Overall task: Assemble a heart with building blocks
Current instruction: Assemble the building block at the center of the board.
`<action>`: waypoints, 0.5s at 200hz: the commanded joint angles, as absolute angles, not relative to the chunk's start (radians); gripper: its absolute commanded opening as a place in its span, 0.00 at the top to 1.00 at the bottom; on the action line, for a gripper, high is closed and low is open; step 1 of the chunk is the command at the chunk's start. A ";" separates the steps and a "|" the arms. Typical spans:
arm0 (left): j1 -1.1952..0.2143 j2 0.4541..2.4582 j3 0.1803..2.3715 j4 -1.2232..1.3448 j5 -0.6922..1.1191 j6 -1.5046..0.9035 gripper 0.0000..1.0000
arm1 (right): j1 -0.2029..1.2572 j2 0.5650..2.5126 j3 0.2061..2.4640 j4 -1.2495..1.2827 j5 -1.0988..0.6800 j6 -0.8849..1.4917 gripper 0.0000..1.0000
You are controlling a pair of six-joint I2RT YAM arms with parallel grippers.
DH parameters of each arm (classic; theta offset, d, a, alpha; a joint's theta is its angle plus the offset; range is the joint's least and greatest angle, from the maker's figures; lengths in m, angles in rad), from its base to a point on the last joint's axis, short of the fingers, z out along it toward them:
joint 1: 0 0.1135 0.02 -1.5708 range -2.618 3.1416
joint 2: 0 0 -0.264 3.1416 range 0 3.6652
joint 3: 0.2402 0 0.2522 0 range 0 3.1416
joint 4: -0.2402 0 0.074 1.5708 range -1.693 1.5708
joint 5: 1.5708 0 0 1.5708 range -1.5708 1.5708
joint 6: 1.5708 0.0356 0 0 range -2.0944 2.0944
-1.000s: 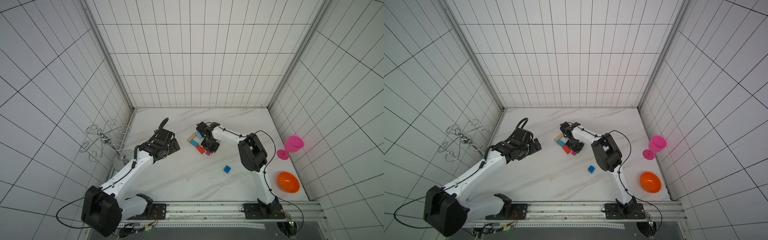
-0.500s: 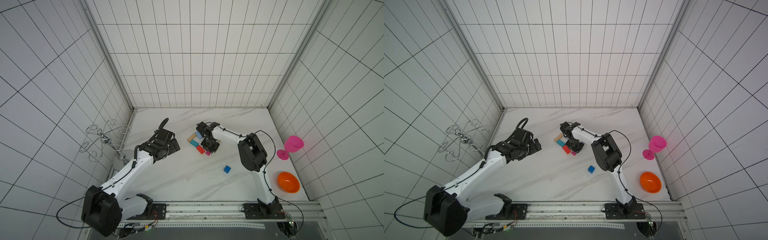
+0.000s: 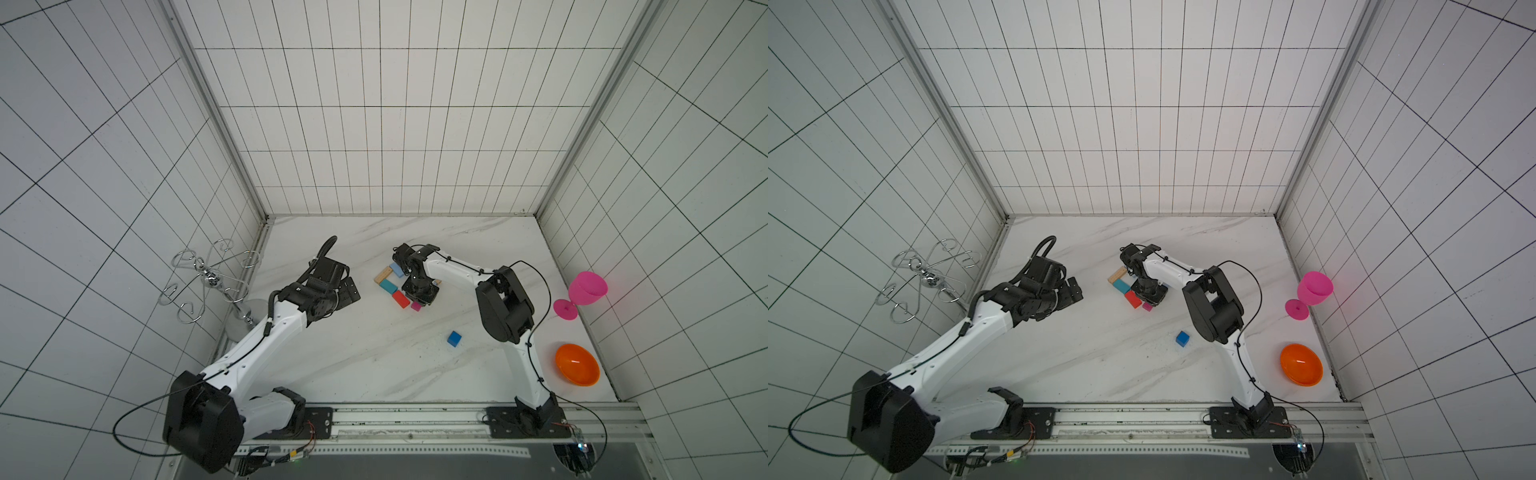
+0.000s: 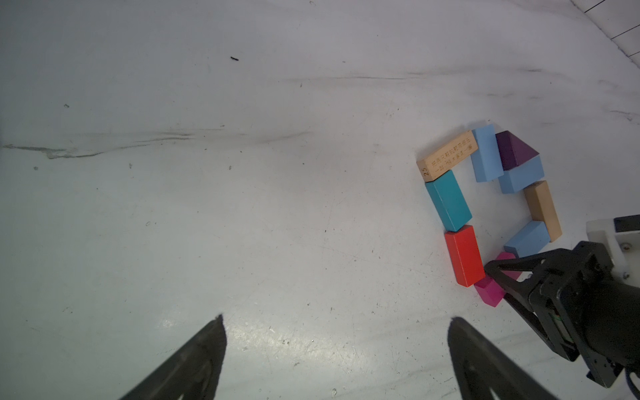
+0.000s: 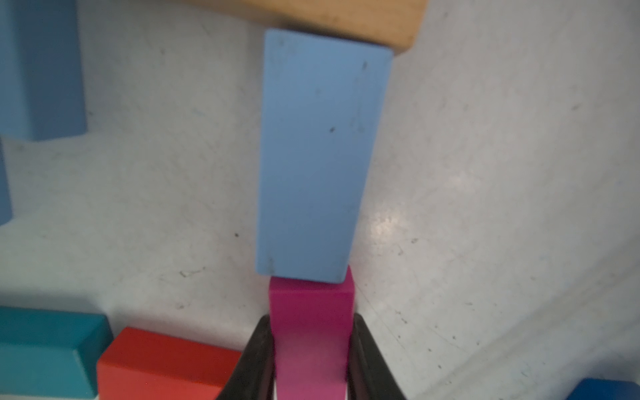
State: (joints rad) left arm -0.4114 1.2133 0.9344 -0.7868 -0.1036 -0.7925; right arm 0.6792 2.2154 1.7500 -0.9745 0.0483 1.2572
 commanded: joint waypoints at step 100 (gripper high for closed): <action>-0.408 1.224 0.933 -0.786 -0.105 -0.785 0.02 | 0.651 2.261 1.773 -0.975 0.057 1.291 1.00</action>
State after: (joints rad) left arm -0.4110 1.2198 0.9344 -0.7868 -0.1032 -0.7925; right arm 0.6670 2.2158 1.7500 -0.9699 0.0456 1.2751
